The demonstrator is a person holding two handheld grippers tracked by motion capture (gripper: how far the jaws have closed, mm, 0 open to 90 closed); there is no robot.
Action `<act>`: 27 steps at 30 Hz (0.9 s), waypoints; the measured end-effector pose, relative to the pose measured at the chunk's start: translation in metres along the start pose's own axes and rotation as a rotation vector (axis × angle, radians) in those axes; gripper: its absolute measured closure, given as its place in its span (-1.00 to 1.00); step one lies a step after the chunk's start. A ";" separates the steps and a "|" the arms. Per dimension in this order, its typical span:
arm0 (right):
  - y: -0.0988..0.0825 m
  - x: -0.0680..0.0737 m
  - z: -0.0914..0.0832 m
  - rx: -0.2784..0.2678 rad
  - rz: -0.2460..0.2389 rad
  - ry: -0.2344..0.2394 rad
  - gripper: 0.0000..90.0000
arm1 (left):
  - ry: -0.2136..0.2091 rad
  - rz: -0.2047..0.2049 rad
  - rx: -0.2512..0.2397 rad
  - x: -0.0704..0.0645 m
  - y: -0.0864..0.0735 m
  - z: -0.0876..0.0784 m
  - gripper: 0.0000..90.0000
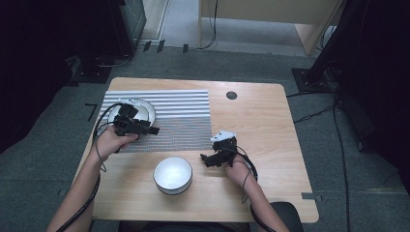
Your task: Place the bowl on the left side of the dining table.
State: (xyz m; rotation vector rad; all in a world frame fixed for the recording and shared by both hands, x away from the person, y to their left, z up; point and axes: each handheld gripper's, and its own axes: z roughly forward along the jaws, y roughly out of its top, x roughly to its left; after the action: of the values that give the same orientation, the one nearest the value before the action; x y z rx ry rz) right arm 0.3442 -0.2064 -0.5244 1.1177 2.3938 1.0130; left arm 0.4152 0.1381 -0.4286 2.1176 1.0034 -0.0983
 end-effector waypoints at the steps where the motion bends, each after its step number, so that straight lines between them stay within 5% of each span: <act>1: 0.000 0.000 0.000 0.000 0.000 0.000 -1.00 | -0.002 -0.001 0.002 0.000 0.000 0.001 -0.25; 21: 0.000 0.000 0.000 0.000 0.000 0.000 -1.00 | -0.025 0.055 0.014 -0.010 -0.006 0.028 -0.27; 27: 0.000 0.000 0.000 0.001 0.002 0.002 -1.00 | -0.010 0.102 0.021 -0.013 -0.009 0.037 -0.27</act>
State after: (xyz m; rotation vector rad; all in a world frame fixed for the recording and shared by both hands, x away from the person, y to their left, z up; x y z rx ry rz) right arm 0.3441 -0.2063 -0.5244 1.1204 2.3953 1.0137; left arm 0.4086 0.1083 -0.4552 2.1816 0.8899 -0.0698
